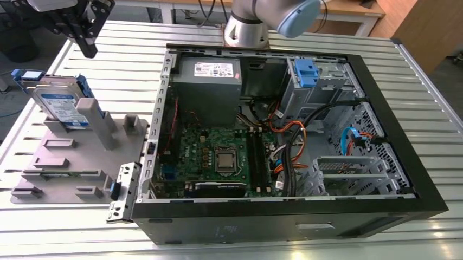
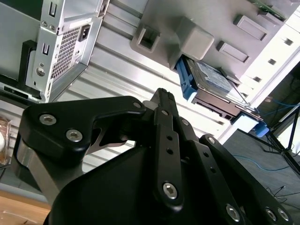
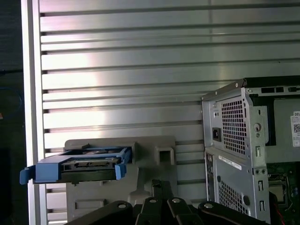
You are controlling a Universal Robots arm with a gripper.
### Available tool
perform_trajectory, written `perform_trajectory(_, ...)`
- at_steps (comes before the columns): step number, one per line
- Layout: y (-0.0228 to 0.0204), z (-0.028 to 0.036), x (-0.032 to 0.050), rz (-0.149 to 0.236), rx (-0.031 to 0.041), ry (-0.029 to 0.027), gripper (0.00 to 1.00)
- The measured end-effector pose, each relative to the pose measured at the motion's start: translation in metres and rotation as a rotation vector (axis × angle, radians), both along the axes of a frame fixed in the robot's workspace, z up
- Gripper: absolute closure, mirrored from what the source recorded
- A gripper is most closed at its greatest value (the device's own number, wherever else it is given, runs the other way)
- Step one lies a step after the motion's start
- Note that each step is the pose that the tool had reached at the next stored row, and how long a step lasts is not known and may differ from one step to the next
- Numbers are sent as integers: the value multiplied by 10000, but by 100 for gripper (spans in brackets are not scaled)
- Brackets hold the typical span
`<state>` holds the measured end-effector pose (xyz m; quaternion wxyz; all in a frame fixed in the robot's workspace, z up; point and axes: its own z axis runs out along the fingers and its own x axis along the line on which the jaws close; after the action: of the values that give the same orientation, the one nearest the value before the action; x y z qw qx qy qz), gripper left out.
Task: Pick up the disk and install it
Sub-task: 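Reach for the disk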
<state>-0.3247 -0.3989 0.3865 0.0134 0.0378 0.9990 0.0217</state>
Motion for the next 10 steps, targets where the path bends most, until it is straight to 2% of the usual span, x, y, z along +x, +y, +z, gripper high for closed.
perform_trajectory(10, 0, -13, -148, -1, -1, 1, 89)
